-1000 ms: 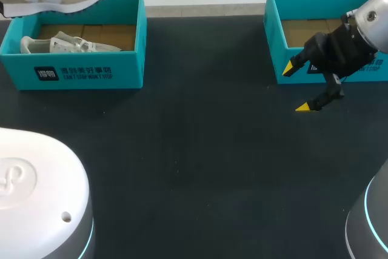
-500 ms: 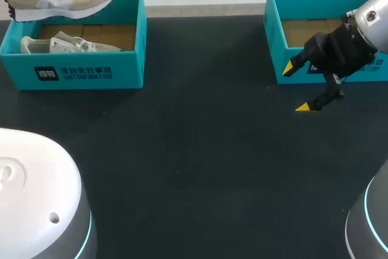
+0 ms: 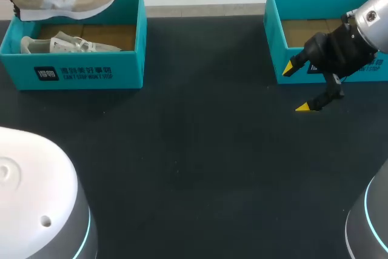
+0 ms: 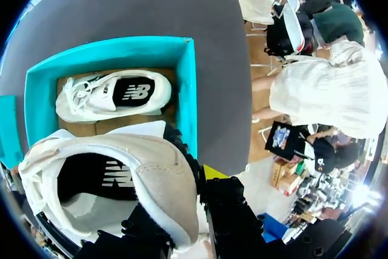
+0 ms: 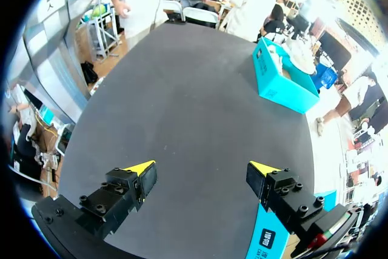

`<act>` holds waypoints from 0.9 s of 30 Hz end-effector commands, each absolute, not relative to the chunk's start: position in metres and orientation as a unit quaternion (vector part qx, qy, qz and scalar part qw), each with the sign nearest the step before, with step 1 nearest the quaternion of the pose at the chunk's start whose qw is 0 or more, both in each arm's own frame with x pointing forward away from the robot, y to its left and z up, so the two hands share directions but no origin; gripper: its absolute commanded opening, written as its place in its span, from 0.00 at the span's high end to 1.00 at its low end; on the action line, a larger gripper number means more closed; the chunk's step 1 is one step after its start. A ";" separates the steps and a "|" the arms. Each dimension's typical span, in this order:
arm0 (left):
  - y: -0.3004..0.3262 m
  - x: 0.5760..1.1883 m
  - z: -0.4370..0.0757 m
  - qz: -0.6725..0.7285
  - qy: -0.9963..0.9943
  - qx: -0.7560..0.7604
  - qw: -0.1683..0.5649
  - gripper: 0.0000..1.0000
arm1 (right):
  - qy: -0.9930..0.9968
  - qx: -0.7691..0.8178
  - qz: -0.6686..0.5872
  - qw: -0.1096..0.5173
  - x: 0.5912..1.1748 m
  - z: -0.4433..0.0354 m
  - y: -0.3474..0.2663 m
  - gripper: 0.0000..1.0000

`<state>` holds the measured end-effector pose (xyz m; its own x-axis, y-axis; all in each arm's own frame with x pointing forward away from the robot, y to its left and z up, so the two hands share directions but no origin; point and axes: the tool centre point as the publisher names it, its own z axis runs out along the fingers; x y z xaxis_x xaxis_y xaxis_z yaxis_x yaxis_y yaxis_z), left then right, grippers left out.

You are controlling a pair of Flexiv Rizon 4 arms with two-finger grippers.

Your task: Take the shoe out of the shoebox, open the shoe tongue, remove and reinsert the insole, then place the shoe into the shoebox

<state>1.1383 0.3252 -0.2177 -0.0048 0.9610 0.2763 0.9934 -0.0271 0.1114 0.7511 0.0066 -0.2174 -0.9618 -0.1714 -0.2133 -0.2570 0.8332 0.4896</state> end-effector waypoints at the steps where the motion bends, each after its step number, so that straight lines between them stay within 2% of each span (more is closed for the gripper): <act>1: 0.325 1.145 -0.222 -0.135 -0.692 -0.706 0.064 1.00 | 0.954 -0.112 0.265 0.081 0.751 -0.218 0.007 0.00; 27: 0.315 1.160 -0.264 -0.135 -0.685 -0.712 0.072 1.00 | 0.954 -0.112 0.265 0.081 0.751 -0.218 0.007 0.00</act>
